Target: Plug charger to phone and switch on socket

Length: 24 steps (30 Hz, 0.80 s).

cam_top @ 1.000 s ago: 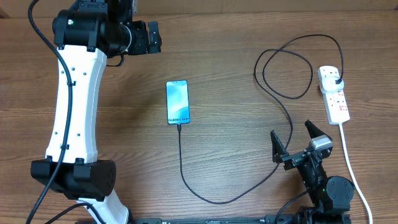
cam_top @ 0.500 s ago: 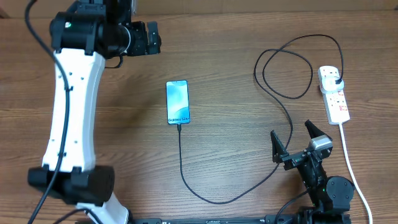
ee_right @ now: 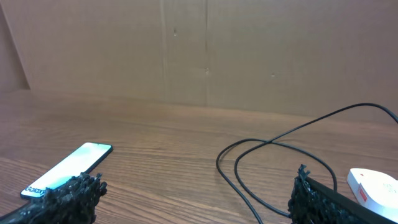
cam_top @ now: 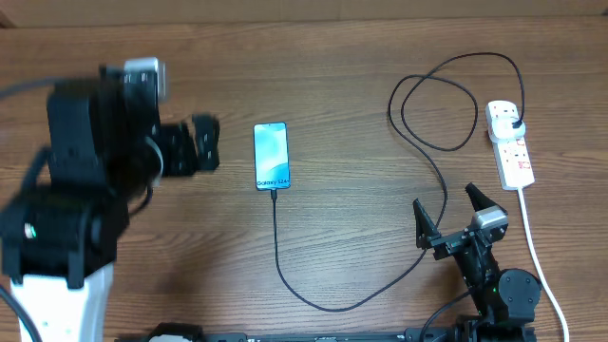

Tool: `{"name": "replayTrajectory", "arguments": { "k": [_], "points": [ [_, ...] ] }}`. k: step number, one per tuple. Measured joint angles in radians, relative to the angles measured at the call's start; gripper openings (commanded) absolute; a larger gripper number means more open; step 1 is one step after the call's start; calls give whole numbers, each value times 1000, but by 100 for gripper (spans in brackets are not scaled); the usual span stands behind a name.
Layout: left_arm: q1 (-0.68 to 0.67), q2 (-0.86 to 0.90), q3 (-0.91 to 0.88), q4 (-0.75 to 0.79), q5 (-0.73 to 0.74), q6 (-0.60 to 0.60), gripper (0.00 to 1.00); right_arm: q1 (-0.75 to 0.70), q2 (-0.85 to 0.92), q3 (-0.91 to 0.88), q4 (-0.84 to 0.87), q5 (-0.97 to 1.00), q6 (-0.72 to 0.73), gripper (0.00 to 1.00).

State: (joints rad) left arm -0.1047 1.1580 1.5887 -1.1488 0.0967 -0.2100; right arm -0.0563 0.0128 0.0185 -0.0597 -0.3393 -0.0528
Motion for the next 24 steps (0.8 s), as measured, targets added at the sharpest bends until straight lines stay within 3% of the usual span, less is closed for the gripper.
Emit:
{"name": "replayTrajectory", "arguments": {
  "k": [6, 13, 19, 24],
  "points": [
    [69, -223, -459, 463, 35, 24, 100, 0, 0, 0, -1, 0, 0, 100],
    [101, -507, -901, 936, 143, 186, 100, 0, 0, 0, -1, 0, 0, 100],
    [101, -692, -1145, 1090, 160, 331, 100, 0, 0, 0, 0, 0, 0, 100],
    [101, -807, -1283, 1101, 157, 454, 100, 0, 0, 0, -1, 0, 0, 100]
  ]
}}
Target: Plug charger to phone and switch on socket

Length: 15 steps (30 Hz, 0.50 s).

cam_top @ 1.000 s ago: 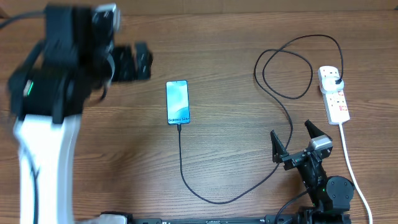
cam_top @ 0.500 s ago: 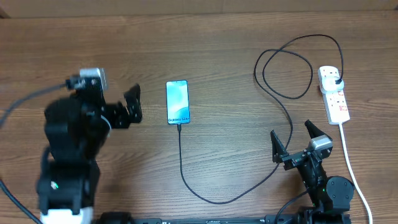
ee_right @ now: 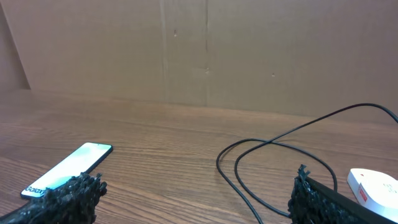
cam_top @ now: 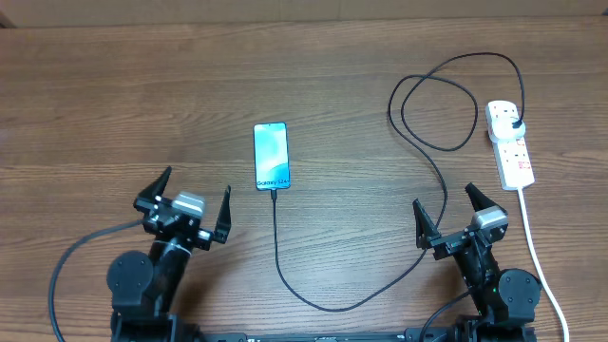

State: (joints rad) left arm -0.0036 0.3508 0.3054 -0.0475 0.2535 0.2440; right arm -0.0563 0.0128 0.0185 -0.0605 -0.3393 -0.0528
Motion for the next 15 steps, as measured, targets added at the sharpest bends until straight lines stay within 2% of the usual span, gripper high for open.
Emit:
{"name": "replayTrajectory", "arguments": {
  "k": [5, 15],
  "points": [
    [0, -103, -99, 3, -13, 79, 100, 0, 0, 0, 0, 0, 0, 100],
    [0, -292, -249, 1, -42, 152, 100, 0, 0, 0, 0, 0, 0, 100]
  ]
}}
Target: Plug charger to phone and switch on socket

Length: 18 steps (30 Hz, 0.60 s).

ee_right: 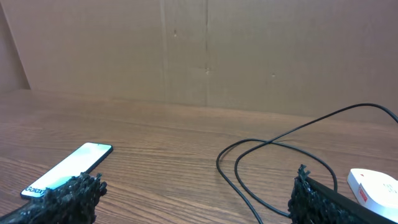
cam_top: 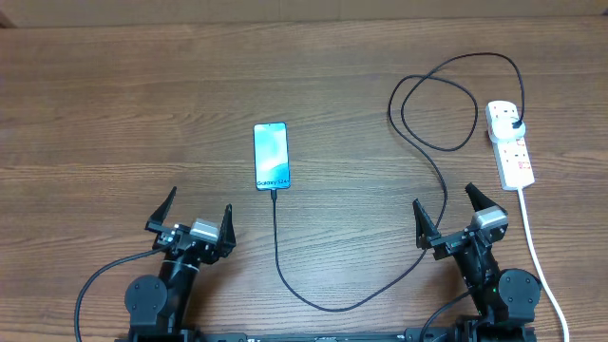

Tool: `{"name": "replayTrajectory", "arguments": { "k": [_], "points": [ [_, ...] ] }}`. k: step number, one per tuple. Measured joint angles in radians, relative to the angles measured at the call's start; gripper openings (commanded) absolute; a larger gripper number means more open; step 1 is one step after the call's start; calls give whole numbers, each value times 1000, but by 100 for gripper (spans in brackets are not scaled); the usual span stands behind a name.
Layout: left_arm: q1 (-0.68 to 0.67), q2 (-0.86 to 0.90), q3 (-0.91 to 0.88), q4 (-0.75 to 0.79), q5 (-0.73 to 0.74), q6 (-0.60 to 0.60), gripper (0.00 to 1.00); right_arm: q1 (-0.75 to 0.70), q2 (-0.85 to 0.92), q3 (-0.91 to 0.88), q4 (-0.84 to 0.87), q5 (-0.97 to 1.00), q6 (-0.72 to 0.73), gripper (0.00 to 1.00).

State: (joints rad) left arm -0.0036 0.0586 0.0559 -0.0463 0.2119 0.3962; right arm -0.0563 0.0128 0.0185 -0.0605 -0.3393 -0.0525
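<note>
The phone [cam_top: 271, 156] lies face up mid-table with its screen lit, and shows at the left of the right wrist view [ee_right: 68, 169]. A black cable [cam_top: 277, 242] runs from the phone's near end, loops right and back to the plug in the white socket strip [cam_top: 510, 144] at the far right. My left gripper [cam_top: 193, 214] rests open at the near left edge, empty. My right gripper [cam_top: 446, 211] stands open at the near right, empty, with the cable [ee_right: 249, 186] on the table between its fingers.
The strip's white lead [cam_top: 534, 249] runs down the right side past my right arm. A brown cardboard wall [ee_right: 205, 50] backs the wooden table [cam_top: 114, 104].
My left arm has drawn back slightly toward the near edge, its open gripper now a little lower in the overhead view. The right arm, phone and cable are unchanged.
First my left arm stood raised over the left of the table, near the phone. Half a second ago it was down at the near left edge with its gripper open. Now it sits slightly further back. The phone stayed lit with the cable at its end throughout.
</note>
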Motion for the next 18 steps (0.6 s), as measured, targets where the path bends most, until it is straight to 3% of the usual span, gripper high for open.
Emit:
{"name": "replayTrajectory", "arguments": {
  "k": [18],
  "points": [
    [0, -42, -44, -13, -6, 26, 100, 0, 0, 0, 0, 0, 0, 100]
  ]
}}
